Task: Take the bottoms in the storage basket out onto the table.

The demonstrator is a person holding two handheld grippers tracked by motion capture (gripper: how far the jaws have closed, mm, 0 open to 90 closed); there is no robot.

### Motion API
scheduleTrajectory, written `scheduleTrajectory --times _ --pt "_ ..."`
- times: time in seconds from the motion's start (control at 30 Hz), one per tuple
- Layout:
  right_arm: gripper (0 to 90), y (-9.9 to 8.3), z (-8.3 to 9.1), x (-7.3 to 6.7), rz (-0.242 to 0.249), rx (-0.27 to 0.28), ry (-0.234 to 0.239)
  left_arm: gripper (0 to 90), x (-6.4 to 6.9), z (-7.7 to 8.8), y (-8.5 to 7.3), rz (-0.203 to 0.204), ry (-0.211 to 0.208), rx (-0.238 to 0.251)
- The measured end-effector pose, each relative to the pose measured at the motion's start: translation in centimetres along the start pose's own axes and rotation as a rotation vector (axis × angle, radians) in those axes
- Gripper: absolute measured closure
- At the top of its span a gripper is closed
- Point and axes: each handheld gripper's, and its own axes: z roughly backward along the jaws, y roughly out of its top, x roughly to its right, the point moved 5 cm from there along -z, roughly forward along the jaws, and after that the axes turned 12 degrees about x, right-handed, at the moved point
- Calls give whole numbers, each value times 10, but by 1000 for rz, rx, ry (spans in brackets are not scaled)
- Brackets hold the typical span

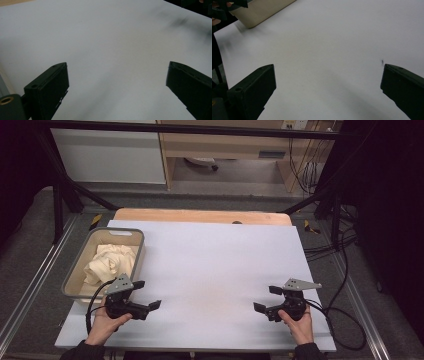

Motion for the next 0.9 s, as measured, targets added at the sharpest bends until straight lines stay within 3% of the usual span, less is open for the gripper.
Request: scheduleTrajectory --times 0.9 --pt "6 -1 0 0 -6 -4 3 46 3 3 8 -6 10 6"
